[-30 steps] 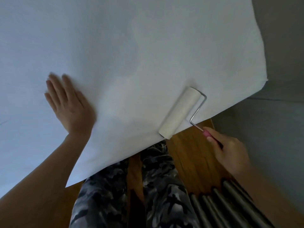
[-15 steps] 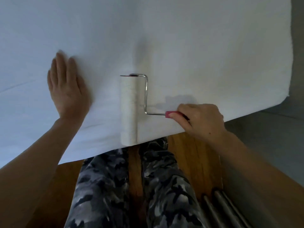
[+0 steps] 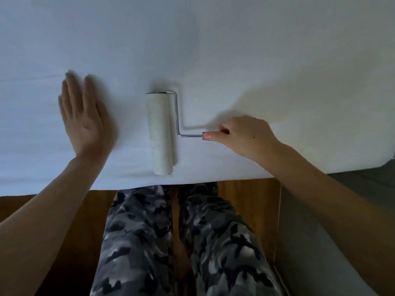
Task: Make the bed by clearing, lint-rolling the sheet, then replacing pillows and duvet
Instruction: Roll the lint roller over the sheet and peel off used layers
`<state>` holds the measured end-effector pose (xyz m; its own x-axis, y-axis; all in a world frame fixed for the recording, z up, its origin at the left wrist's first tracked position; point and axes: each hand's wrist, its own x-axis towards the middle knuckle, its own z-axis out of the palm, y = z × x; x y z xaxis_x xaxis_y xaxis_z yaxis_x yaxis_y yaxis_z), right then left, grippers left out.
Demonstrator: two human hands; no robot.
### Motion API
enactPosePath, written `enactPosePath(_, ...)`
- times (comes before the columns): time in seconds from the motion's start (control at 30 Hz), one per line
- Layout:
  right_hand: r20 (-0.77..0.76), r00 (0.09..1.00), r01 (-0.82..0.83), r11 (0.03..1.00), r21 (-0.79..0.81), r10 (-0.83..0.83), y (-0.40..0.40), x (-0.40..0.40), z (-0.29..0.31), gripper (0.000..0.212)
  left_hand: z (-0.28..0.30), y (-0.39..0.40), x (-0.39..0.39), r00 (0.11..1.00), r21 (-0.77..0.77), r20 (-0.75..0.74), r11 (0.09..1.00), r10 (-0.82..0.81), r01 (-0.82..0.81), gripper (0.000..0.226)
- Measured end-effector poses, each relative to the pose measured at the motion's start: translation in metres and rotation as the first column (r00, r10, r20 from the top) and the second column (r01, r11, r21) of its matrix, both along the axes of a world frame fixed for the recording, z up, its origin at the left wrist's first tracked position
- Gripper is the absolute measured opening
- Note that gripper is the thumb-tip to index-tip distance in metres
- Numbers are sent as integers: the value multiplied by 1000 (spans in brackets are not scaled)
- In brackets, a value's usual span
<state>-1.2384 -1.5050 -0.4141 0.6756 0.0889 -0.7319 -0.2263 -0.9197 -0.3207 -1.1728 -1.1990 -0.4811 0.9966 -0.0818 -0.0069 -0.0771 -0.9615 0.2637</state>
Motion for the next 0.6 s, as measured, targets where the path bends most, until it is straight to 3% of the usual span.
enactPosePath(0.4,-139,970,139,926,-352,-198,-172,-77,47,70,-1,-50,-2,993,-58,-8,992,-117,116,52)
enactPosePath(0.6,-49,954,231,830,-508,-296,-235,-108,74,85,2,-43,0,995,-55,-1,993,-102,102,51)
